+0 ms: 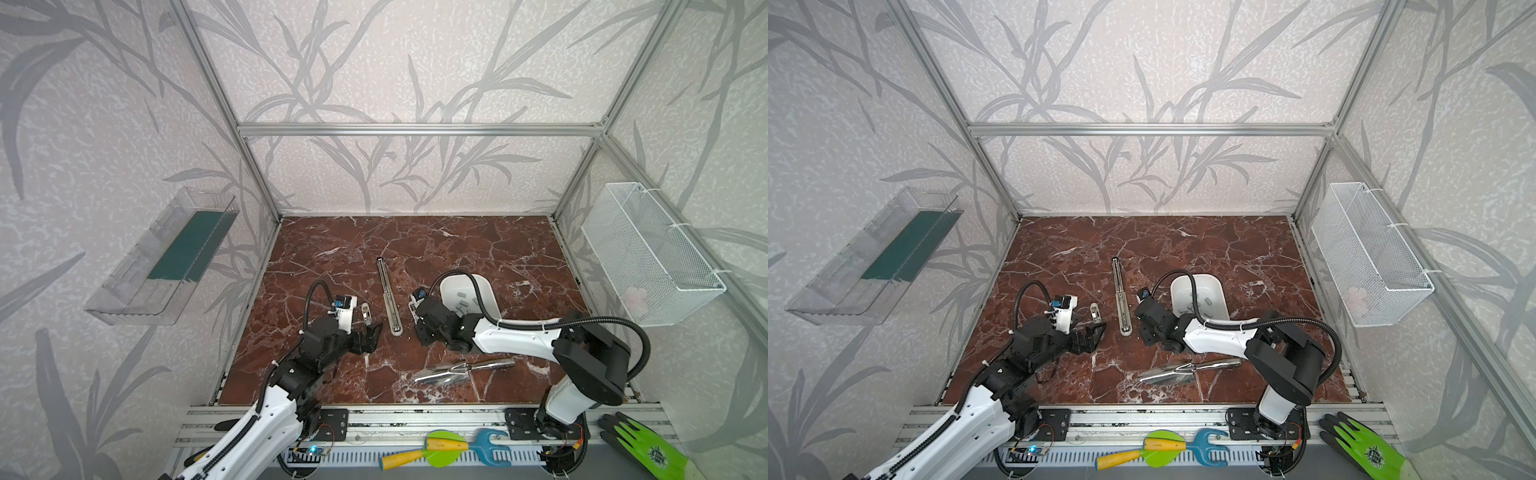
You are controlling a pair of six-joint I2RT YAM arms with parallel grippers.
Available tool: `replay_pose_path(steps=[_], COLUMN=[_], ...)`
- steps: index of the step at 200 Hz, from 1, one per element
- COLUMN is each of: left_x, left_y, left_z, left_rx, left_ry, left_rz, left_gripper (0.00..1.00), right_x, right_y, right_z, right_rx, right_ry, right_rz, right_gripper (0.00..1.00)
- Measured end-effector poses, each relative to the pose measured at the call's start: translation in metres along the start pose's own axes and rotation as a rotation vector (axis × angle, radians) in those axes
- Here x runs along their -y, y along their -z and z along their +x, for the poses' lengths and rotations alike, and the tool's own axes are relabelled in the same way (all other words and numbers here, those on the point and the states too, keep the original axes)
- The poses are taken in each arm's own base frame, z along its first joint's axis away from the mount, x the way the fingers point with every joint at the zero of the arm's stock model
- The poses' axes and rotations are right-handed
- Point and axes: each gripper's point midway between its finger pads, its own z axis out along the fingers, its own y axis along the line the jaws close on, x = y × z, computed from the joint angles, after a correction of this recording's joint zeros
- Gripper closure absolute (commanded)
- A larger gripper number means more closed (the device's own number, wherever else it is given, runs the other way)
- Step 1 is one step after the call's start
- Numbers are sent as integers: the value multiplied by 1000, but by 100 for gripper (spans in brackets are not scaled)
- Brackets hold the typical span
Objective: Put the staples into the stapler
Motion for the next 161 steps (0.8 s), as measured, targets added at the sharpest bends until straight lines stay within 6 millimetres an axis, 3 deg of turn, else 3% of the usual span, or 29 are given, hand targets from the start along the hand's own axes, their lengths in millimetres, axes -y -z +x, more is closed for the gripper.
replay_pose_path(steps=[161], left_x=[0], left_y=[0], left_z=[0], left_rx=[1], left_ry=[0], left_rz=[-3], left_gripper=[1], right_x=[6], right_y=[-10], right_z=[5], right_rx=[-4], right_ry=[3], right_rz=[39], right_gripper=[97])
